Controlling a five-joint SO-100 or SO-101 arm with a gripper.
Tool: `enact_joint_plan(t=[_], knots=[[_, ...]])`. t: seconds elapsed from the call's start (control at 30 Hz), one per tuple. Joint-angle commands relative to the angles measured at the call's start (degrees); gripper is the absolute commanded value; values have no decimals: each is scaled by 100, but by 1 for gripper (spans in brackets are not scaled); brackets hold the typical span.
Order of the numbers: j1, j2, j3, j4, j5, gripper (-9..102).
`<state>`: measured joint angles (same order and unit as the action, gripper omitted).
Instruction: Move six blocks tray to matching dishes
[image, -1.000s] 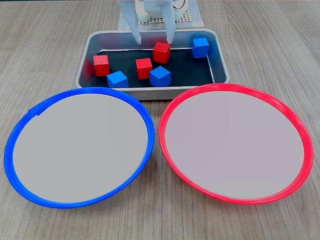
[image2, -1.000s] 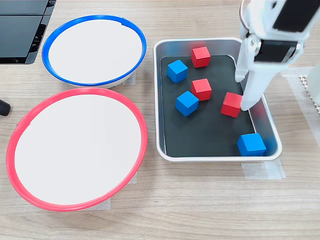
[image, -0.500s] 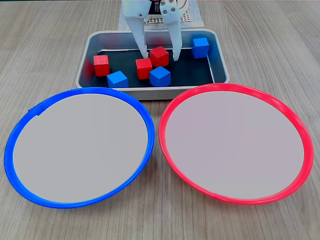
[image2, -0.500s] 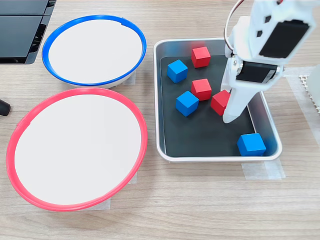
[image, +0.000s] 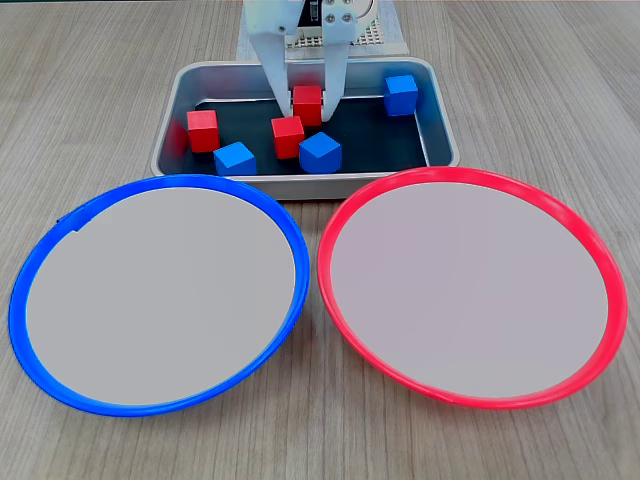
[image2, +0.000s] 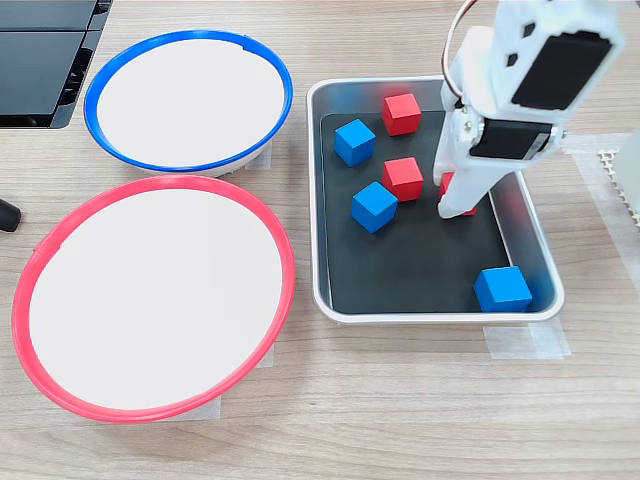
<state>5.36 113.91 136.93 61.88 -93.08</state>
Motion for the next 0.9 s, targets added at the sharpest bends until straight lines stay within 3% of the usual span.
enact_joint_plan(t=[0.0,0.1,0.17,0.27,0.37,0.5,0.6,0.73,0.83,0.87], knots=[[18,79,-466,659,62,0],[-220,-35,-1459,1670,861,0],[-598,-237,-2417,2118,1986,0],[-1195,-879,-4157,1740,4148,0],[-1512,-1705,-5282,791,5282,0],[-1591,-2707,-4975,-1134,5247,0],[-1485,-3103,-4939,-1371,5010,7],[-1354,-3454,-5115,-1195,4649,20],[-1292,-3428,-5265,-729,4438,15],[-1248,-3278,-5379,-123,4263,11]])
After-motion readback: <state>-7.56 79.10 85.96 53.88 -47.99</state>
